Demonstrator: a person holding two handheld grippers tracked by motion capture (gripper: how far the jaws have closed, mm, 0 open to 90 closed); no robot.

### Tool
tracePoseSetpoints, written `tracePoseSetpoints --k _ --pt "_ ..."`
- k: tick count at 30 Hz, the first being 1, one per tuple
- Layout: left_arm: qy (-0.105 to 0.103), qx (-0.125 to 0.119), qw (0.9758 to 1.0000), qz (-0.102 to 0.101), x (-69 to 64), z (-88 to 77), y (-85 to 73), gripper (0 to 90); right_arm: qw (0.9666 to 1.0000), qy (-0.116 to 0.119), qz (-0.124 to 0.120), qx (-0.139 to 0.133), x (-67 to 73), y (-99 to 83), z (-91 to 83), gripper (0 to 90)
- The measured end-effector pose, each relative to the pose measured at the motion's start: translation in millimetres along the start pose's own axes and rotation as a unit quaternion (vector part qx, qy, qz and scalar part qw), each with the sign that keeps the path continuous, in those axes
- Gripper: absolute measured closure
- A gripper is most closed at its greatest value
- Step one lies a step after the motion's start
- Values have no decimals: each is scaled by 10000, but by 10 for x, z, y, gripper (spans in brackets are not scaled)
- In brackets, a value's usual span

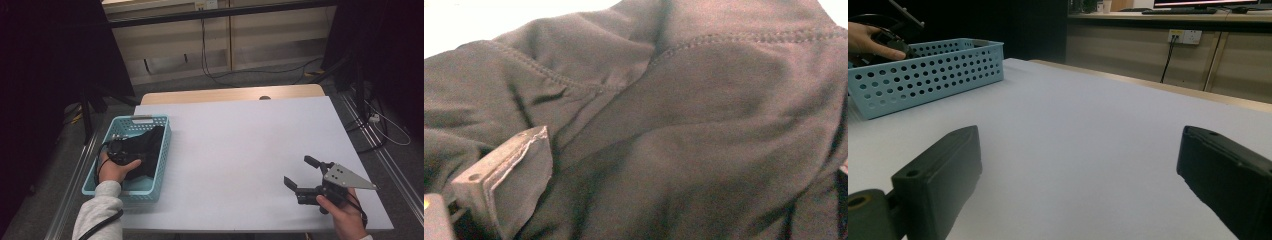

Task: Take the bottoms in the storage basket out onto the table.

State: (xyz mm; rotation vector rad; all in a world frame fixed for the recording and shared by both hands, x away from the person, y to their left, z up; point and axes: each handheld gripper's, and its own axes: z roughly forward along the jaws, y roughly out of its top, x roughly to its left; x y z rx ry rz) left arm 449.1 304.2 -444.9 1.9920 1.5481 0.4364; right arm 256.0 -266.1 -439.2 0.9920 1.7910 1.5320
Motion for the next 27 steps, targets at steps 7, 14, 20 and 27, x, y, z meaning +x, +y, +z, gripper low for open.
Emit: tracePoseSetpoints --k 7,14,20,27 --pt "-27 202 9994 278 -168 54 34 19 10000 -29 3 6 -5 -3 -7 34" --pt "80 368 9981 480 -257 71 67 65 10000 -26 -12 6 -6 -3 -12 34" --pt "44 346 9981 503 -237 74 64 75 10000 -36 -7 14 -6 -5 -10 34" --pt "64 379 9980 507 -241 79 76 81 10000 -55 -10 19 -12 -6 -14 34"
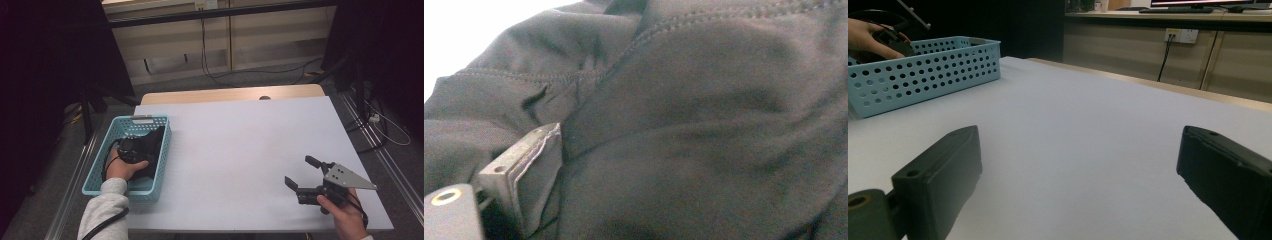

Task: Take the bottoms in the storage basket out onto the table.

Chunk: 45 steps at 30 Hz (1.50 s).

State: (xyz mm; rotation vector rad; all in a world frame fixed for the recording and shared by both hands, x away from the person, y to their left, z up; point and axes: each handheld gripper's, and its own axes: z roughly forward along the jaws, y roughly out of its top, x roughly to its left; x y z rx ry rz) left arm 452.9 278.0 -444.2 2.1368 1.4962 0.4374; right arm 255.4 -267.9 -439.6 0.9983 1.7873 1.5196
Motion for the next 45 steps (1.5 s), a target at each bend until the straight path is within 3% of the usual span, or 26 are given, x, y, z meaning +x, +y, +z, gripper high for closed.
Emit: tracePoseSetpoints --k 8,17,24,26,28,30,34,37,38,41,43,44,45 --pt "6 166 9998 54 -29 -23 74 210 10000 22 -10 -9 3 5 0 34" --pt "-86 205 9997 117 -58 -47 122 425 10000 60 -30 -7 12 4 14 34" --pt "-141 248 9996 -34 -71 -58 150 519 10000 31 4 11 -1 1 10 34" --pt "-151 189 9997 -107 -73 -61 146 548 10000 47 8 4 4 1 9 34" --pt "-222 111 9992 -302 -59 -72 147 586 10000 32 -1 19 7 1 9 34" --pt "-229 69 9992 -308 -47 -76 144 659 10000 35 0 21 5 0 11 34" --pt "-223 53 9987 -451 -47 -81 154 674 10000 33 -1 21 2 -1 15 34" --pt "-176 48 9991 -388 -50 -93 176 688 10000 24 6 12 0 2 15 34" --pt "-192 42 9987 -461 -45 -102 181 692 10000 27 12 16 -1 0 15 34" --pt "-211 0 9985 -509 12 -145 180 709 10000 24 11 9 -1 0 16 34" --pt "-260 -110 9975 -655 37 -180 178 714 10000 27 14 14 -3 -1 16 34" --pt "-249 -38 9981 -568 61 -210 181 716 10000 32 12 4 -3 -1 14 34" --pt "-189 -70 9980 -605 71 -234 184 718 10000 44 16 -10 -5 0 13 34"
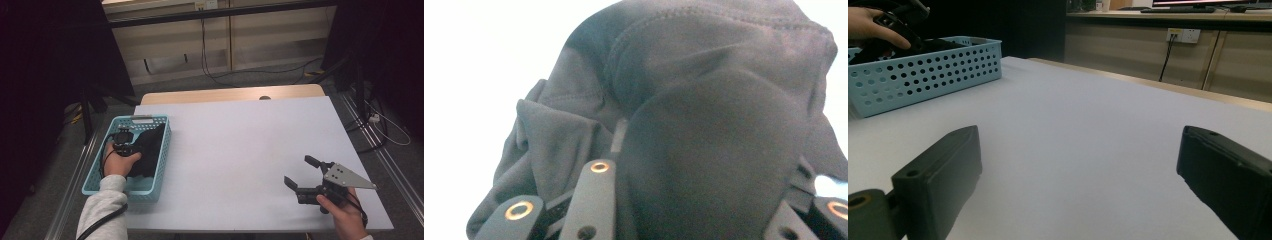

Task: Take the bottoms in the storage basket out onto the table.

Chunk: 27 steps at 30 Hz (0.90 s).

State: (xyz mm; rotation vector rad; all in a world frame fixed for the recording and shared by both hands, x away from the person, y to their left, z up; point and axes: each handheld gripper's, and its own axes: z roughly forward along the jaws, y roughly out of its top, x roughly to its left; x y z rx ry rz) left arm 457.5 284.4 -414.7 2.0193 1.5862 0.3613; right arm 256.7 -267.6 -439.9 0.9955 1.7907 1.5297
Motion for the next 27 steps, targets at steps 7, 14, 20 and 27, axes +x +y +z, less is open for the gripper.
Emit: tracePoseSetpoints --k 7,14,20,27 --pt "20 -159 9998 80 79 -192 55 722 10000 8 -2 11 9 2 7 34" --pt "82 -475 9987 181 93 -422 179 723 10000 -6 8 0 5 1 7 34" --pt "-47 -598 9980 218 66 -562 276 722 10000 -1 3 23 7 -3 11 34" --pt "-129 -964 9948 311 -5 -783 439 721 10000 15 -4 13 11 -3 12 33"
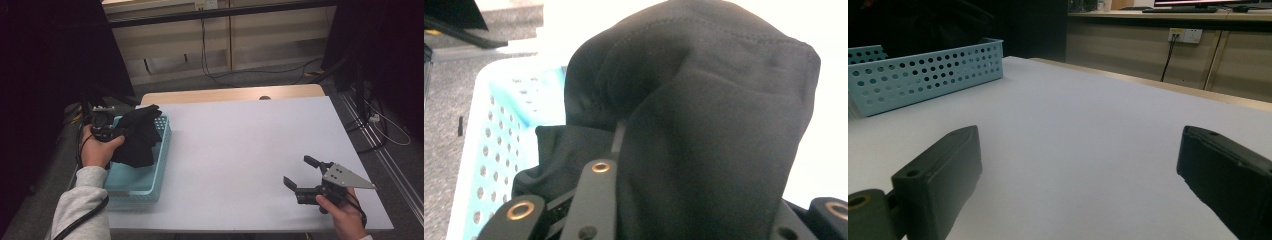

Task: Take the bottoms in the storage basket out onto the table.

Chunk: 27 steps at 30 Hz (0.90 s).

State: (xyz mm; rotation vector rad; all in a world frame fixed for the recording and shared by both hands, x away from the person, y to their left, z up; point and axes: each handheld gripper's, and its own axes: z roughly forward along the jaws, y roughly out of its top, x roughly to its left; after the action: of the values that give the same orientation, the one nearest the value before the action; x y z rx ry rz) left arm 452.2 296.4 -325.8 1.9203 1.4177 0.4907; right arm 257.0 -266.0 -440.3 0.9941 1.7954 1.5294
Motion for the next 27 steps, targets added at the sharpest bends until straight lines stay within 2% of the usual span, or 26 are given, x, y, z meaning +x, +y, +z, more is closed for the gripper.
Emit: tracePoseSetpoints --k 6,8,11,16,21,27 --pt "-205 -325 9992 124 -153 -106 131 721 10000 -2 -8 1 6 0 -1 33" --pt "-296 -485 9984 75 -196 -136 167 721 10000 4 2 -5 4 -1 -3 34" --pt "-401 -540 9977 115 -292 -143 216 721 10000 -14 14 -3 -4 -3 -8 33" --pt "-567 -585 9961 340 -505 -115 289 720 10000 7 41 -44 -3 0 -12 33" --pt "-740 -609 9945 416 -709 -128 401 721 10000 5 45 -39 -3 -2 -11 33" --pt "-949 -764 9911 527 -913 -183 500 721 10000 -34 58 -54 -16 -5 -32 33"
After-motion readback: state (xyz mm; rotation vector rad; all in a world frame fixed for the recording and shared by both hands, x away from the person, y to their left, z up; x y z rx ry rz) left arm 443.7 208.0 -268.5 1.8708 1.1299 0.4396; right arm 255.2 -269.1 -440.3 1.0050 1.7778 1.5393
